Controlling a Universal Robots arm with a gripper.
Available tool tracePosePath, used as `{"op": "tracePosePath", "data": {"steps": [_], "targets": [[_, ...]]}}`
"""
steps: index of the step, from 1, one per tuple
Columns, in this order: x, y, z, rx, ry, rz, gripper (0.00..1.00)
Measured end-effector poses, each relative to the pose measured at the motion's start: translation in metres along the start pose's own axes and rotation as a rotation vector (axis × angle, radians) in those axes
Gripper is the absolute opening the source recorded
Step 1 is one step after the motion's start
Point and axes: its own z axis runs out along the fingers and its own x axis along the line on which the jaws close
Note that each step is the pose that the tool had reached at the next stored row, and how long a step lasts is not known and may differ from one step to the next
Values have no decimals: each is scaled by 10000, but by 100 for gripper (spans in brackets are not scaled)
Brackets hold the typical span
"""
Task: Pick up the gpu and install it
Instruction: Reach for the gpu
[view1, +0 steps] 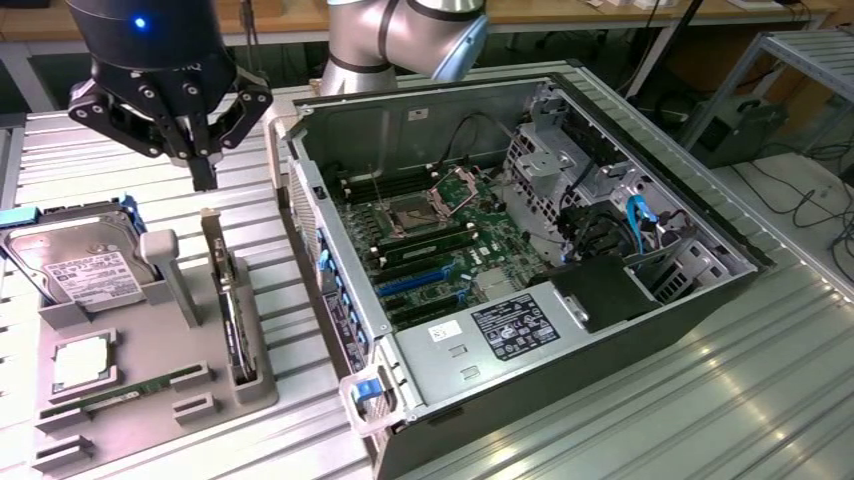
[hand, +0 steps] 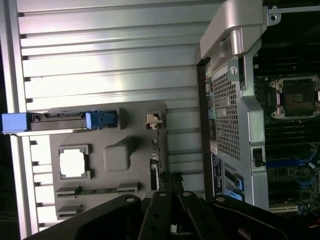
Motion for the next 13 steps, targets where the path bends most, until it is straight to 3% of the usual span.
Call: {"op": "tracePosePath", "data": {"steps": [13], "targets": [[187, -29, -6, 0, 6, 1, 11]]}}
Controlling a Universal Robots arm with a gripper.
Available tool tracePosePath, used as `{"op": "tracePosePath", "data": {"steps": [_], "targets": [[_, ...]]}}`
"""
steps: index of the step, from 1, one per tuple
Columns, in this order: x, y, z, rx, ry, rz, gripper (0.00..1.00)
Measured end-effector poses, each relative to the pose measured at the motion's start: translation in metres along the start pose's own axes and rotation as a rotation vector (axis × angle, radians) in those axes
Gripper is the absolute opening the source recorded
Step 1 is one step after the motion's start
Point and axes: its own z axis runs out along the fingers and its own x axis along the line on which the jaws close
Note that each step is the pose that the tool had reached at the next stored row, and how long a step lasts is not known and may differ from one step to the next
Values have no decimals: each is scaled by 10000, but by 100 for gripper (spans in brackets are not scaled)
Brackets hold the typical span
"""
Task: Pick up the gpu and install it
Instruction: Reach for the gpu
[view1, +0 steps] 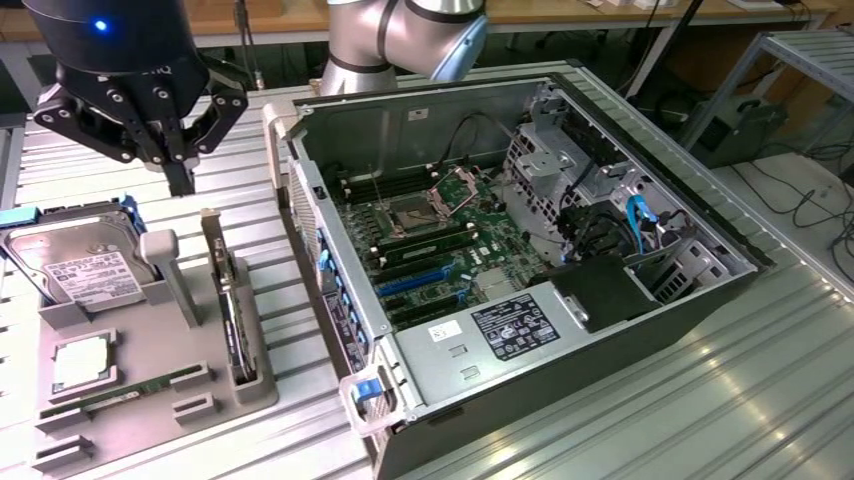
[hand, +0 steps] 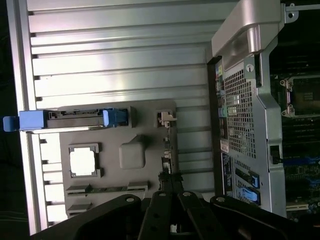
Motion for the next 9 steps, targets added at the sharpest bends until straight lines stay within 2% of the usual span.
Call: {"op": "tracePosePath", "data": {"steps": [4, 7, 9], "targets": [[32, -21, -1, 0, 1, -2, 11], [28, -108, -3, -5, 16, 1, 11], [22, -171, -1, -26, 58, 4, 11]]}}
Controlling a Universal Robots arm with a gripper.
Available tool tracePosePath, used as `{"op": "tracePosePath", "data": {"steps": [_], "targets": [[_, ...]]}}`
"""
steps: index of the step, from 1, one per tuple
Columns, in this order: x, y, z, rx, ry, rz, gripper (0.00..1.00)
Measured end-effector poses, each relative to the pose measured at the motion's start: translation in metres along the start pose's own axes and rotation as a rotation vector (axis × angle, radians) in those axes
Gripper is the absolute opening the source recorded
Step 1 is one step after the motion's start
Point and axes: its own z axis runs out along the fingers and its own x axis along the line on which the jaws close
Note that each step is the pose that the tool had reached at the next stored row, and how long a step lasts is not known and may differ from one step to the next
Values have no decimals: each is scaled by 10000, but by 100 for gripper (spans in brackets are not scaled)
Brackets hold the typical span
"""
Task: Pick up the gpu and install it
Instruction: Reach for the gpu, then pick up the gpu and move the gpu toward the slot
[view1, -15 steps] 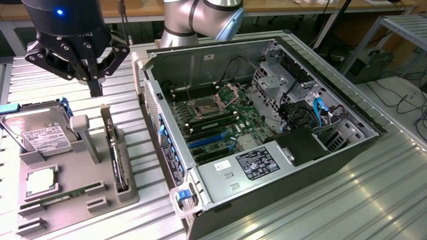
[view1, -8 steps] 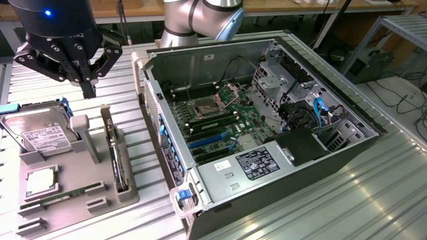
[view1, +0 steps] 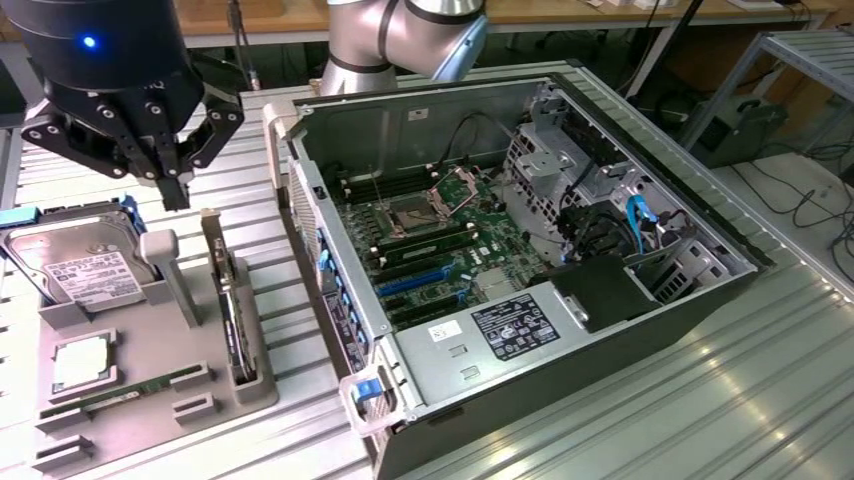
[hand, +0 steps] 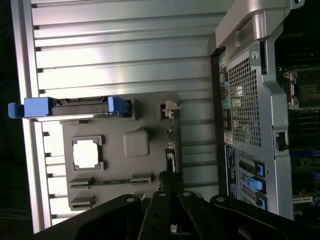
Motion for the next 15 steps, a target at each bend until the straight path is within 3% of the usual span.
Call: {"op": "tracePosePath", "data": {"steps": [3, 15], "targets": [[-5, -41, 1, -11, 30, 1, 11], [-5, -43, 1, -11, 29, 1, 11]]}}
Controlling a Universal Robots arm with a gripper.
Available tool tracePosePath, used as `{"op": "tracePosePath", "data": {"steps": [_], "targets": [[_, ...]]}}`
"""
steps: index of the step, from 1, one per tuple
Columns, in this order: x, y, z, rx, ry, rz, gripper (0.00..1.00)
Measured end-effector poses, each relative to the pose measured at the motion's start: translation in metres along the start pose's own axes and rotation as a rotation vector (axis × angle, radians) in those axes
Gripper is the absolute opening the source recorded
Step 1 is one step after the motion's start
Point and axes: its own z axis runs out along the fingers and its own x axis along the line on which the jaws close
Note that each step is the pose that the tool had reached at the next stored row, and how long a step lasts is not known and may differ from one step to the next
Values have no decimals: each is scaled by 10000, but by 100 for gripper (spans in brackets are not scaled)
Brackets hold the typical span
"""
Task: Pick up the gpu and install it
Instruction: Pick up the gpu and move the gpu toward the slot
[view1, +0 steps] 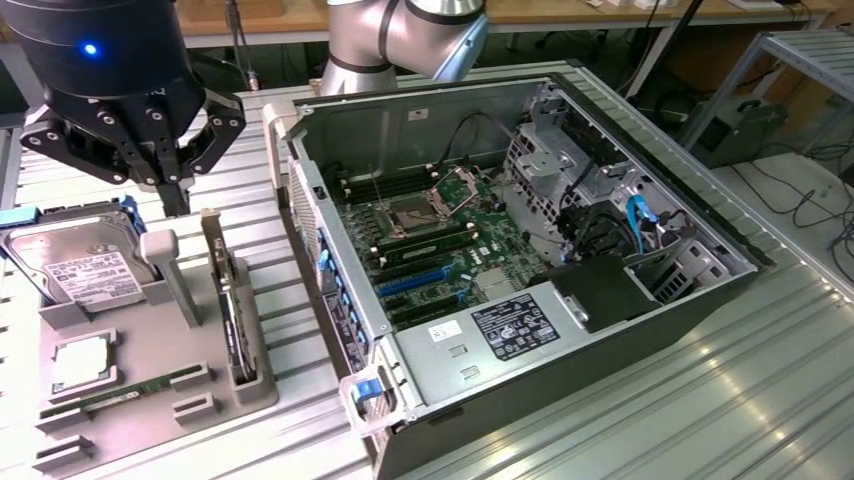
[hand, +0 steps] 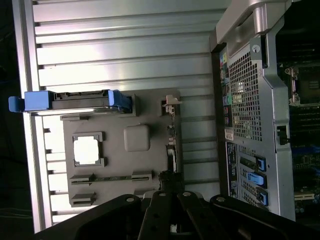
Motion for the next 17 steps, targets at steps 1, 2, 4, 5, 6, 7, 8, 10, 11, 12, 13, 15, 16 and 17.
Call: {"op": "tracePosePath", "data": {"steps": [1, 2, 4, 5, 6, 7, 8, 10, 11, 12, 13, 15, 16, 17], "targets": [[0, 0, 0, 0, 0, 0, 11], [0, 0, 0, 0, 0, 0, 11], [0, 0, 0, 0, 0, 0, 17], [0, 0, 0, 0, 0, 0, 24], [0, 0, 0, 0, 0, 0, 30], [0, 0, 0, 0, 0, 0, 30], [0, 0, 0, 0, 0, 0, 36], [0, 0, 0, 0, 0, 0, 48], [0, 0, 0, 0, 0, 0, 54], [0, 0, 0, -1, 0, 0, 54], [0, 0, 0, 0, 0, 0, 60], [0, 0, 0, 0, 0, 0, 66], [0, 0, 0, 0, 0, -4, 72], [0, 0, 0, 0, 3, -46, 72]]}}
